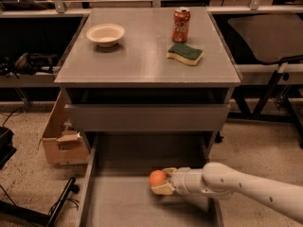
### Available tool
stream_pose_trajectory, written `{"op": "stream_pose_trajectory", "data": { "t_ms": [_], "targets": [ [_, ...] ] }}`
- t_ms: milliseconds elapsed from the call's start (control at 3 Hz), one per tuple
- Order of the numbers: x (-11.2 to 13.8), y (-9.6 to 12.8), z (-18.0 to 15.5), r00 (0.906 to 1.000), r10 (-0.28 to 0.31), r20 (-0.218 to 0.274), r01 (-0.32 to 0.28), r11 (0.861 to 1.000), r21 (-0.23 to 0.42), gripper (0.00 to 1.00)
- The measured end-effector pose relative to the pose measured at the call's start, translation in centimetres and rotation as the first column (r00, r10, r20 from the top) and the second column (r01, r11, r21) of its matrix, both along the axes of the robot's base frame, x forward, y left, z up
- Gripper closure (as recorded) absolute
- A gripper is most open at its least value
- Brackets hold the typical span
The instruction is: Place orange into middle drawer
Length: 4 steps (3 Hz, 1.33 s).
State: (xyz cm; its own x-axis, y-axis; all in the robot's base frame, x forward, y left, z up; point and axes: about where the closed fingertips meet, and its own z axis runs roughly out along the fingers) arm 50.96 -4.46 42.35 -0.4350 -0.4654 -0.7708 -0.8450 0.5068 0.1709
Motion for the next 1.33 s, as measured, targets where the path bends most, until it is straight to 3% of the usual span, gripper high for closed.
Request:
{"op": "stream_pose_trajectory", "data": {
  "t_ms": [333, 1333],
  "targets": [
    [0.14, 1.07, -3.06, 0.9997, 0.012, -0.019, -0.012, 1.000, 0.003, 1.00],
    [0.02, 1.24, -3.35, 0.9996, 0.013, -0.024, -0.013, 1.000, 0.006, 0.36]
  ]
}}
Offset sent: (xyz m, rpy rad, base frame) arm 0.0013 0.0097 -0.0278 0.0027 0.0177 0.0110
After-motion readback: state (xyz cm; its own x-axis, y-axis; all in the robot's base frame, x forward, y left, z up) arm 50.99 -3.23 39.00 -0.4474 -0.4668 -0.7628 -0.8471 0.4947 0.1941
